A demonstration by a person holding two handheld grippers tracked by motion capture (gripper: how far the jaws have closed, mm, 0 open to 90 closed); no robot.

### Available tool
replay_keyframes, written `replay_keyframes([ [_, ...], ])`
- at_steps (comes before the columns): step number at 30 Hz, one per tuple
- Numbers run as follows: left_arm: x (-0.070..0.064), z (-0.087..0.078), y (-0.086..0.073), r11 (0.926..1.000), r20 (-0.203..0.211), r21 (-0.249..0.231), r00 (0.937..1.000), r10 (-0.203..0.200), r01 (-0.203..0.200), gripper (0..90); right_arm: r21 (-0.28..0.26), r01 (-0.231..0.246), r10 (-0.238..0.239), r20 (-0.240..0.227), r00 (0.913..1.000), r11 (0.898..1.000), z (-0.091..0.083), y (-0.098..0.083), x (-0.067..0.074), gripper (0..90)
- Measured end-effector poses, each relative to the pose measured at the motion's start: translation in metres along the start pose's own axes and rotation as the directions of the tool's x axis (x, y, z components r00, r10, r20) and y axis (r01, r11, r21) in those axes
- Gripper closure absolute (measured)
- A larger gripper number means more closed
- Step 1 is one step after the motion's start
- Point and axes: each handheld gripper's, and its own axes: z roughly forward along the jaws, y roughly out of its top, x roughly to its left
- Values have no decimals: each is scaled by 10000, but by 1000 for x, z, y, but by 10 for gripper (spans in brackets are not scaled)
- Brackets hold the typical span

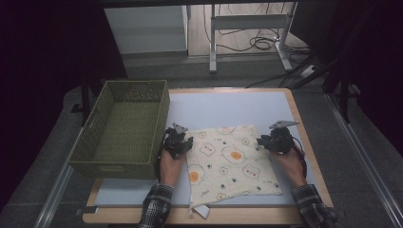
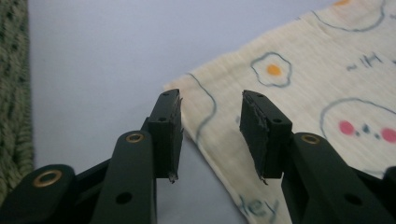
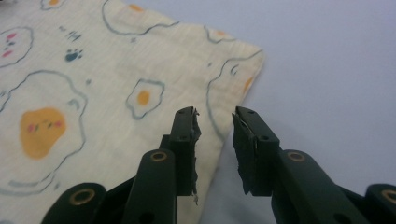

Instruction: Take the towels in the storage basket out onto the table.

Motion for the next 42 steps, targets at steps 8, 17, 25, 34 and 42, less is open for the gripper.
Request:
replay_keyframes([
  [8,6,11,3,10000,-495,-2,9988,-22,22,548,-108,-140,141,90,9999,9998,19,21,-15,702],
  [17,13,21,10,9989,-621,148,9971,-436,446,497,54,-77,75,365,9993,10000,49,35,-24,702],
  [25,16,26,16,9976,425,232,9969,-660,651,836,467,136,-159,492,9987,9988,50,43,-16,873],
  [34,20,39,58,9974,751,-441,9957,-541,575,845,-413,-612,652,1025,9926,9973,28,54,-45,872],
  [42,5,19,66,9976,697,-649,9972,267,-222,844,-153,-419,427,526,9977,9990,3,53,-43,872],
])
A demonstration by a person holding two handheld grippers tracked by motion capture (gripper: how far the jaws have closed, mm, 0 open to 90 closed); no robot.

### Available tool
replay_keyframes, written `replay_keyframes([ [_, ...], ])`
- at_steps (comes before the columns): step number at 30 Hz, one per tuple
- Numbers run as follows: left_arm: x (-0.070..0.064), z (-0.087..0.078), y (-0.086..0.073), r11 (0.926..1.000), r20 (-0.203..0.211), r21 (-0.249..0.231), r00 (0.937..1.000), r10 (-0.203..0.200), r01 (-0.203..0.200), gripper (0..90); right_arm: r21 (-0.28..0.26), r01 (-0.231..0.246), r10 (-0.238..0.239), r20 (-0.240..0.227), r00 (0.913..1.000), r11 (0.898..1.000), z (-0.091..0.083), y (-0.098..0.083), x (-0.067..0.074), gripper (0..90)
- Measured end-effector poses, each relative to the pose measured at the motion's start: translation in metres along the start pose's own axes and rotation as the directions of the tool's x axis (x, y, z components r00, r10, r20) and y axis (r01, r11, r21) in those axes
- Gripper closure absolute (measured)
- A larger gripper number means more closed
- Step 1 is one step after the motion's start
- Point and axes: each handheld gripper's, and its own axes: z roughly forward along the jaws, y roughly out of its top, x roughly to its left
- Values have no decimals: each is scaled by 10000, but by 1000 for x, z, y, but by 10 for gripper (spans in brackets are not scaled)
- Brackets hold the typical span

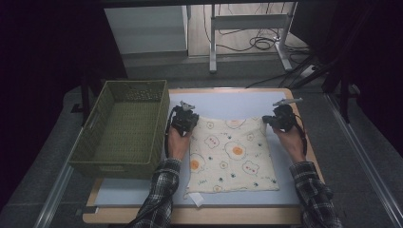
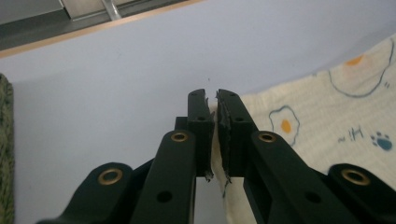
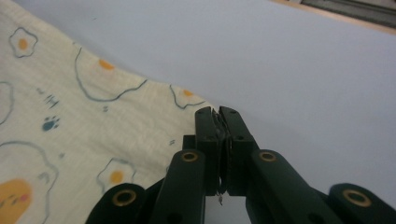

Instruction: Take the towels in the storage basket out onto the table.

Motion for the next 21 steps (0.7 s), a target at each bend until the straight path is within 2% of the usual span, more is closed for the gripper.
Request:
replay_keyframes([
  [4,-5,-12,-7,9996,7,88,9997,264,-264,845,-108,-7,4,-254,9997,9999,-16,-8,3,870],
  [10,-16,-30,-19,9988,469,-10,9977,490,-490,843,-673,2,-52,-742,9972,9977,-41,-17,12,867],
  [12,-21,-35,-24,9972,486,133,9961,731,-738,841,-786,9,-76,-853,9963,9969,-48,-22,14,868],
  [17,-27,-50,-37,9965,1020,-8,9913,832,-835,842,-901,-36,-75,-1221,9925,9959,-62,-37,20,868],
  [21,-35,-62,-47,9944,1264,-81,9864,1051,-1050,842,-854,2,-116,-1326,9911,9963,-71,-52,24,868],
])
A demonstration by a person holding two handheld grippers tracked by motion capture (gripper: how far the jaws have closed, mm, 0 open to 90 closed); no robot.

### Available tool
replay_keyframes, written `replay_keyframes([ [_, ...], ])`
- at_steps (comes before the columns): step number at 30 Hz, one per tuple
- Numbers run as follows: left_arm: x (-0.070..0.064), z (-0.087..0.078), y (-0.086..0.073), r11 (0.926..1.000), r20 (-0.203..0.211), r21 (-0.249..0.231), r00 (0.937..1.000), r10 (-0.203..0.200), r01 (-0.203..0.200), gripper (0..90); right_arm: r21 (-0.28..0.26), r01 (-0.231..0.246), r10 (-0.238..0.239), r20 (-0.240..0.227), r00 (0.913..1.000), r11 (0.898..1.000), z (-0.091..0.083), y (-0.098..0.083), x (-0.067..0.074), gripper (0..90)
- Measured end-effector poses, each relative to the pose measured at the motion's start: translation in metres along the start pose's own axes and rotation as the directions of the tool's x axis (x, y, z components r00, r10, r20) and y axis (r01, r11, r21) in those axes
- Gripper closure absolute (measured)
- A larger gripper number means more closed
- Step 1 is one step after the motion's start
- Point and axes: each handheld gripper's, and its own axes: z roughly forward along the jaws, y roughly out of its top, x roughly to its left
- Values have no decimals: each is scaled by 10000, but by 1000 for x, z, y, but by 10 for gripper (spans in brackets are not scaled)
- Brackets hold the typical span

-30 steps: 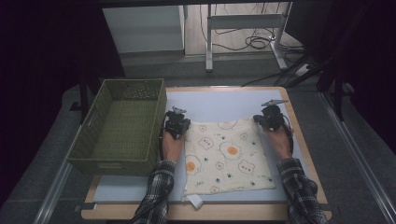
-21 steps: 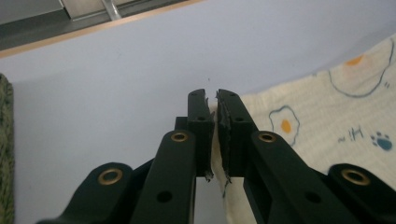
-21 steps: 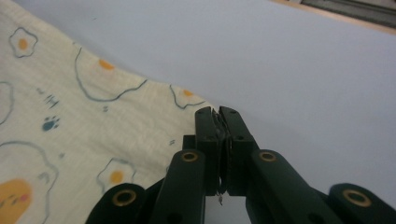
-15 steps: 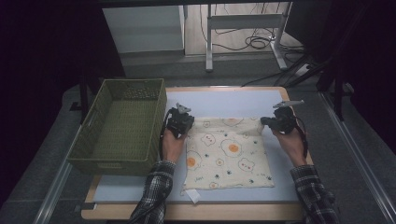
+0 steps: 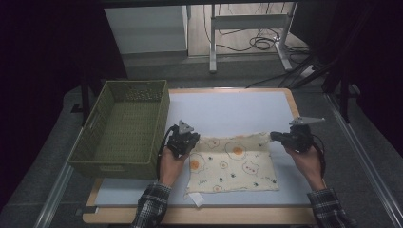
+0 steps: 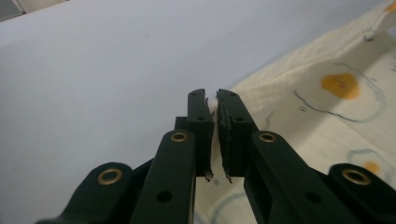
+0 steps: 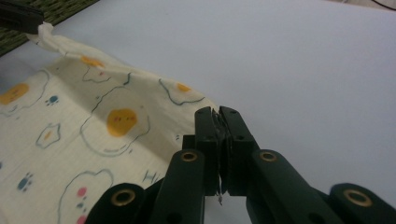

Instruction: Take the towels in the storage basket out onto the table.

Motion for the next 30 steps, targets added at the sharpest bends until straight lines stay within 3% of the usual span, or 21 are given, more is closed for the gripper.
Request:
replay_keyframes([
  [9,-16,-23,-23,9998,655,-172,9978,140,-129,842,-136,-45,41,-352,9994,9999,-21,-31,14,868],
  [14,-23,-33,-41,9994,1128,-328,9935,141,-104,842,-79,59,-64,-560,9984,10000,-29,-45,24,869],
  [30,-43,-59,-75,9980,1794,-500,9826,483,-400,840,239,233,-208,-1007,9947,9994,-46,-83,53,868],
])
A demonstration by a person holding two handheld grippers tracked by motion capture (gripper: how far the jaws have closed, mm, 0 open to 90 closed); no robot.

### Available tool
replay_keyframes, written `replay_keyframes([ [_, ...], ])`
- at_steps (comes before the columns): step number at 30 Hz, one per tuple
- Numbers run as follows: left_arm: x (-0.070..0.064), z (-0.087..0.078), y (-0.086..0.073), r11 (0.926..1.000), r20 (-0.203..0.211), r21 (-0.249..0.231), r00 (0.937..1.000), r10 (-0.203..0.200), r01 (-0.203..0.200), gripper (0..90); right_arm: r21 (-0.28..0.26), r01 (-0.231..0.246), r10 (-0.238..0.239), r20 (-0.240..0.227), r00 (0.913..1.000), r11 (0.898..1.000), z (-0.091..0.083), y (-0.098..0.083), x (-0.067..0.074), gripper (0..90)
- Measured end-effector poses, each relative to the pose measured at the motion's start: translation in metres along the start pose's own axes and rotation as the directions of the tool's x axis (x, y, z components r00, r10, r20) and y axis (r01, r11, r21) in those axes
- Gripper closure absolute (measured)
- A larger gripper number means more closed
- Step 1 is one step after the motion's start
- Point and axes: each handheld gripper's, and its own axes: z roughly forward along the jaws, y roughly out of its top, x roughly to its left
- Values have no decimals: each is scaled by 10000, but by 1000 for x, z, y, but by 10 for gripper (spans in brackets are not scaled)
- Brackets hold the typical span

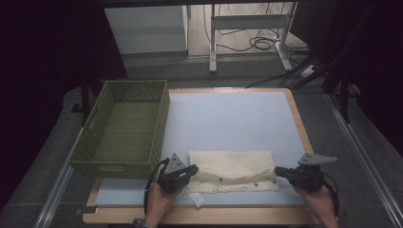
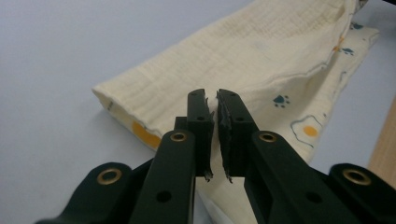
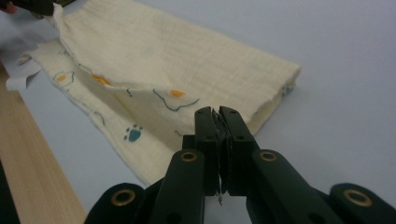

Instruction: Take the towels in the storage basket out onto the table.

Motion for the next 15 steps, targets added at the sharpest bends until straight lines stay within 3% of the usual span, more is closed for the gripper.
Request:
replay_keyframes([
  [8,-6,-6,-19,9993,233,330,9996,-153,145,811,270,226,-223,-116,9997,9994,1,-16,12,855],
  [10,-8,-9,-25,9993,353,270,9991,-252,243,740,357,226,-220,-175,9996,9991,0,-20,14,811],
  [12,-10,-15,-28,9994,309,159,9991,-298,293,613,342,216,-212,-118,9997,9992,-4,-24,15,782],
  [15,-9,-24,-28,9993,143,19,9992,-364,364,530,138,102,-102,7,9999,9999,-15,-25,15,760],
])
